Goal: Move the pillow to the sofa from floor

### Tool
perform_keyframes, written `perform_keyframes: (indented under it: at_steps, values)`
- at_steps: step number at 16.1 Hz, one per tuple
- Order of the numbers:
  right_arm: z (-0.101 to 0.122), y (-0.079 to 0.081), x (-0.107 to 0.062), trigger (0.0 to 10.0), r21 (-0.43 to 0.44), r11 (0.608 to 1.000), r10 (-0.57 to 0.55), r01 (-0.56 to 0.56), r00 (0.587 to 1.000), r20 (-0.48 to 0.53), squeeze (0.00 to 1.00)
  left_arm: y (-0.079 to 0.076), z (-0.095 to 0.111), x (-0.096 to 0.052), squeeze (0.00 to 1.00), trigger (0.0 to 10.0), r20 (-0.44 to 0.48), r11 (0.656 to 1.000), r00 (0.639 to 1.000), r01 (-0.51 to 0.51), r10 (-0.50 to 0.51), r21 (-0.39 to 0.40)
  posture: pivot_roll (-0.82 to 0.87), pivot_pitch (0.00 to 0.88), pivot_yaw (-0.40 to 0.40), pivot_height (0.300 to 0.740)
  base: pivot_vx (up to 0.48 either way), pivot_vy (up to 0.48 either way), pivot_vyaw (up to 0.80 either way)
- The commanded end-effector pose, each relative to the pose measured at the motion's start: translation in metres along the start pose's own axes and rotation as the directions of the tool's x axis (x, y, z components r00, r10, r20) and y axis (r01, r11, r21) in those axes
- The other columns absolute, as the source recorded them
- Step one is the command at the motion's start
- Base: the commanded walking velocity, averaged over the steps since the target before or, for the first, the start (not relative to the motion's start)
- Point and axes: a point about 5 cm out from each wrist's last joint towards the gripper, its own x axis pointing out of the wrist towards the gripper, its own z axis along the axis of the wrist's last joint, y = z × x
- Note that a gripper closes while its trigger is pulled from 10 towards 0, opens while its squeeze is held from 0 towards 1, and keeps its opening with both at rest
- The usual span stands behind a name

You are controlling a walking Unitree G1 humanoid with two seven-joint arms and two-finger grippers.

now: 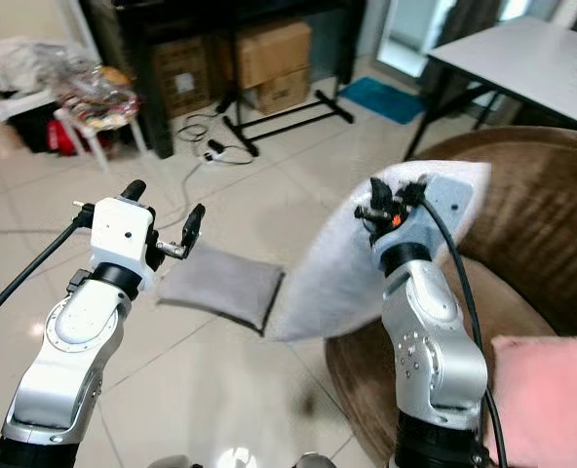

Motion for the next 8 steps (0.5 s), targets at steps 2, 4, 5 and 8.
perform_keyframes:
  at_steps: [2,4,5,8]
  values:
    - [0.0148,0.0038,-0.0044,10.0,-0.020,1.000,0.013,-0.011,0.997,0.074,0.00,-0.0018,-0.0020,0.0003,0.00,10.0,-0.004,1.000,1.000,0.011,-0.010,0.003,-0.06,0.000,-0.008,0.740,0.000,0.000,-0.80]
    - [0.0139,0.0032,-0.0052,10.0,-0.025,1.000,0.007,-0.005,0.997,0.073,0.00,-0.0013,-0.0030,0.0006,0.00,10.0,-0.008,1.000,1.000,0.011,-0.011,0.004,-0.06,0.000,-0.006,0.740,0.000,0.000,-0.80]
    - [0.0131,0.0027,-0.0054,10.0,-0.029,1.000,0.003,-0.001,0.997,0.071,0.00,-0.0011,-0.0033,0.0007,0.00,10.0,-0.009,1.000,1.000,0.010,-0.010,0.004,-0.06,0.000,-0.006,0.740,0.000,0.000,-0.80]
    - [0.0107,0.0030,-0.0052,10.0,-0.048,0.999,0.003,0.000,0.998,0.061,0.00,-0.0010,-0.0039,-0.0002,0.00,10.0,-0.012,1.000,1.000,0.005,-0.005,0.001,-0.05,0.000,-0.014,0.740,0.000,0.000,-0.80]
